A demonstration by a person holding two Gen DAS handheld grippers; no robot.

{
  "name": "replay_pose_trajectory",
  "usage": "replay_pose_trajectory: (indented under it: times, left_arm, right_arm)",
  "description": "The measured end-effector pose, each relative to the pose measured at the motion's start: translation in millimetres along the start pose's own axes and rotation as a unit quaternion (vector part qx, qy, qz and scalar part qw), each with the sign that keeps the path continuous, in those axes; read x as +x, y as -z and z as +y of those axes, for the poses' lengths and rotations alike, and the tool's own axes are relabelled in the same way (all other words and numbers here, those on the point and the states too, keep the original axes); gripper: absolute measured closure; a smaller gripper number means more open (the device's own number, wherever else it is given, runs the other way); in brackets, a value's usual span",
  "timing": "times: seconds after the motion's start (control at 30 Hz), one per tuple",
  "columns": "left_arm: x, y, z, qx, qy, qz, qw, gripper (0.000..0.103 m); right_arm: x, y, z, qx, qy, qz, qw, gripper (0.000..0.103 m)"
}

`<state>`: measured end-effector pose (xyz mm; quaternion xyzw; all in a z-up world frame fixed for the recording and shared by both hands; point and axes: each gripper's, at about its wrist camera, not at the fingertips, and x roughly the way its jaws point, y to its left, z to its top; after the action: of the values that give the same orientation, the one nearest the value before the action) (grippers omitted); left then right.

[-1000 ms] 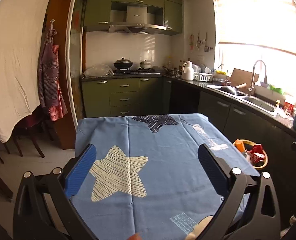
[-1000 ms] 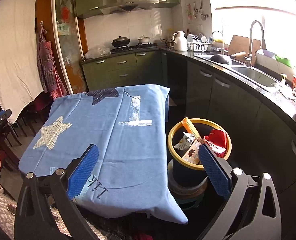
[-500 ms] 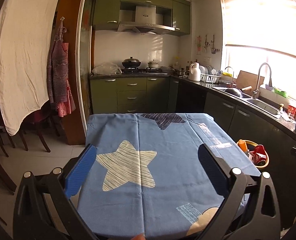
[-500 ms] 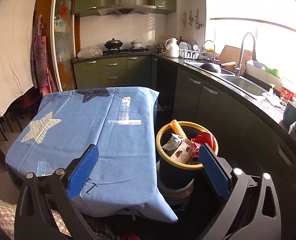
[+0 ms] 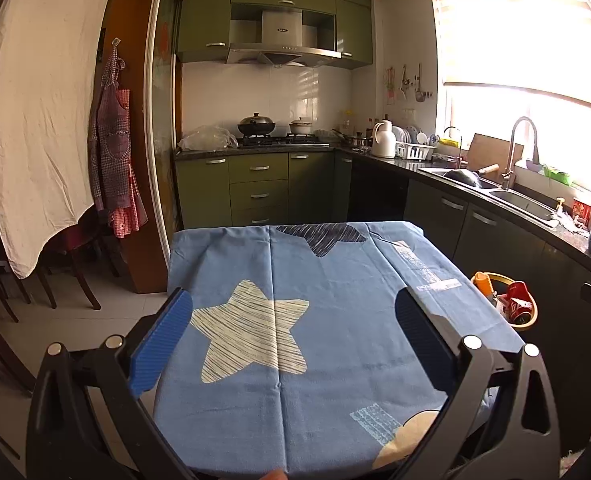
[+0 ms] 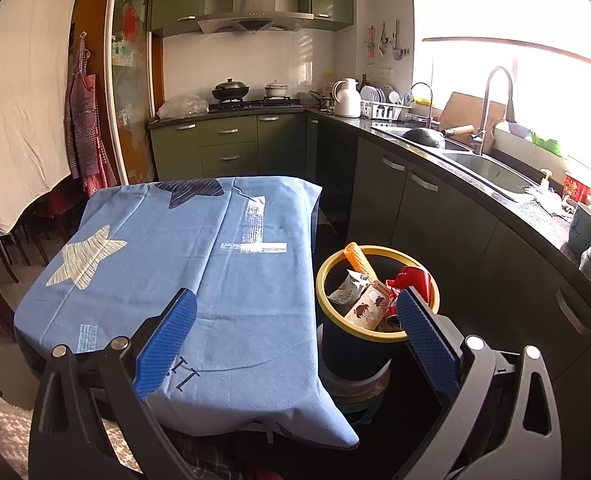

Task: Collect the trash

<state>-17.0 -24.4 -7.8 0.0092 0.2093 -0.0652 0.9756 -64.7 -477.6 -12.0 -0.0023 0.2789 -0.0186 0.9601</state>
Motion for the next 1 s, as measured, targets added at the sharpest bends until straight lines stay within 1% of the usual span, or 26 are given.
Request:
replay_pose_trajectory:
  times: [0.63, 1.0]
  left_arm:
    - [0.2, 1.8, -3.9, 0.006, 0.002, 0.001, 1.0, 0.006]
    - [1.7, 3.2, -5.0, 0.011, 0.011, 0.004, 0.9999, 0.006]
  right_arm:
    - [1.0, -3.7, 0.8, -0.002, -0.002, -0.001, 1.0, 0.004]
    - [1.7, -4.3, 1.0, -0.002, -0.002, -0.001, 1.0, 0.004]
